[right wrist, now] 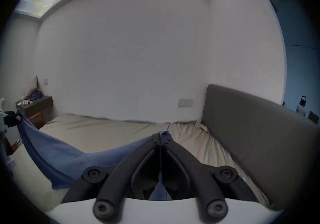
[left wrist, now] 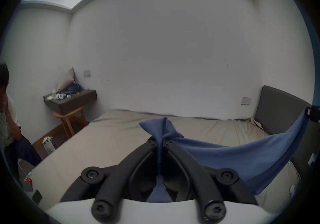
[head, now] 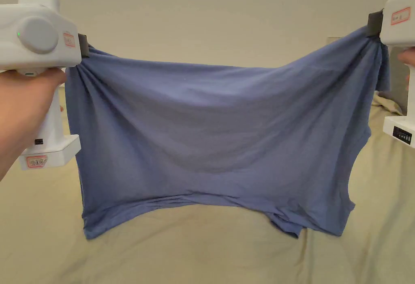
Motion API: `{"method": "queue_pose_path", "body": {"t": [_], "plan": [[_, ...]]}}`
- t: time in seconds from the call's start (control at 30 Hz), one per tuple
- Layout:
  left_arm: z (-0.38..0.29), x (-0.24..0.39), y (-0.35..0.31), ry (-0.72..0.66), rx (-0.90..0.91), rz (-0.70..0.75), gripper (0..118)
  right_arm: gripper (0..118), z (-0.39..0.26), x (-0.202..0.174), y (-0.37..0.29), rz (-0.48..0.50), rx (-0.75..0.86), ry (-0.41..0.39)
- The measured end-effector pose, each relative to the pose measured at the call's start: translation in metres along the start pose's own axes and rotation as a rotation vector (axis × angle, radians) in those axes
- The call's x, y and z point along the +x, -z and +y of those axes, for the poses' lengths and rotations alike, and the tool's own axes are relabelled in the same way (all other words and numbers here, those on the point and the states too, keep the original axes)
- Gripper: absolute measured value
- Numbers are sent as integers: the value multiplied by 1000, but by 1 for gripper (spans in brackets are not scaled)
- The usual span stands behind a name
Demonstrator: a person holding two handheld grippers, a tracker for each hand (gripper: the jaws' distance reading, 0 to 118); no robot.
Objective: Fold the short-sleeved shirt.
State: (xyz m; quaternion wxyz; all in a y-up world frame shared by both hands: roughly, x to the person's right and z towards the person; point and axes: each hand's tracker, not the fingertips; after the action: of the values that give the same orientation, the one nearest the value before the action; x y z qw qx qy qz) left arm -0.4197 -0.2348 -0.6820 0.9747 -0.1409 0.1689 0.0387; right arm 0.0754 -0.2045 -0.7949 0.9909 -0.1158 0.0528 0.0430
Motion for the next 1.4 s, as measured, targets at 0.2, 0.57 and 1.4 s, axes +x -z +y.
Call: {"method": "queue_pose_path", "body": {"t": [0.2, 0.57, 1.4], "plan": [[-63, -5, -30, -8, -2, -61, 2, 3, -69, 11, -33, 69, -33, -6], [-239, -22, -205, 140, -118, -99, 2, 3, -256, 23, -205, 169, -182, 56], [-380, -84, -387, 139, -497, -27, 2, 3, -386, 56, -425, 148, -468, 35]]}}
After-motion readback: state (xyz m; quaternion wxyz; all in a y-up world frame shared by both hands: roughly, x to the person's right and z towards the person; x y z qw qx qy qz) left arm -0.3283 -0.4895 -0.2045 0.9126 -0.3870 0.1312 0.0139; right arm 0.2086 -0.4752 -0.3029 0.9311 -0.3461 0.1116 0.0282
